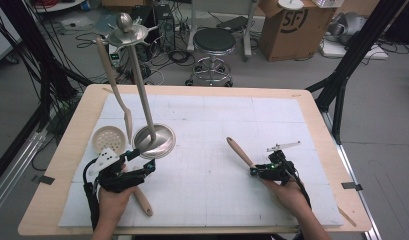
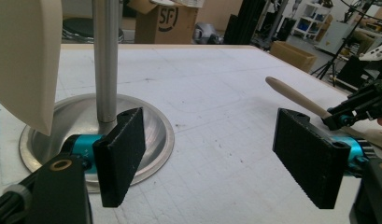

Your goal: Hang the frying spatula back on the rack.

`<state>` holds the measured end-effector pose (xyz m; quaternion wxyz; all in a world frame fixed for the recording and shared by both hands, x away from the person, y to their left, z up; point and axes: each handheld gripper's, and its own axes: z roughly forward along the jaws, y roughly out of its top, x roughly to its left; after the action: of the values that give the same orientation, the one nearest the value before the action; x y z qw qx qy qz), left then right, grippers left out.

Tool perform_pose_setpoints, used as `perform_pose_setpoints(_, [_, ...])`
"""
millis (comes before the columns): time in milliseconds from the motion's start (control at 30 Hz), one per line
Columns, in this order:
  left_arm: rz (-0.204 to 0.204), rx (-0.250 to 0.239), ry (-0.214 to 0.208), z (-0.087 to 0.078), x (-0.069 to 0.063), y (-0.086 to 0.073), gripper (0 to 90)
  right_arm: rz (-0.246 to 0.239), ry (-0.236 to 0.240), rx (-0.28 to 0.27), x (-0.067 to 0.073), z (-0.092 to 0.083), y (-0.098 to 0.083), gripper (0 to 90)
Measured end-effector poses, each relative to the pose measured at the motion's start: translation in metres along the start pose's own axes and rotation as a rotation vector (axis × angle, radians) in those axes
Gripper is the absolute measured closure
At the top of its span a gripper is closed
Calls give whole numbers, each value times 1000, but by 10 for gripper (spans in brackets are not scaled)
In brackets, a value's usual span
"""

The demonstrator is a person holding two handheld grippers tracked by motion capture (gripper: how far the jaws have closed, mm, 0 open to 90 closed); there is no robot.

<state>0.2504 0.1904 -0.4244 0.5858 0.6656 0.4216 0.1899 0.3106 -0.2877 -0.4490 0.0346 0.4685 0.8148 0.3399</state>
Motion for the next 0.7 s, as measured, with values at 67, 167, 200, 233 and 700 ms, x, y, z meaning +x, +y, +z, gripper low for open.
perform_pose_setpoints(67, [0,-1,0,0,0,0,261,-21,-26,-17,3,1,-2,715])
perform_pose_setpoints(167, [0,1,0,0,0,0,260,-18,-47,-50,5,1,-6,741])
perform_pose_setpoints(200, [0,0,-1,0,0,0,260,-20,-52,-57,5,1,-7,744])
perform_pose_setpoints(233, [0,0,-1,0,0,0,260,-28,-59,-59,6,1,-8,745])
perform_pose_setpoints(700, [-5,-7,-4,-2,2,0,260,-17,-90,-175,16,-5,1,777])
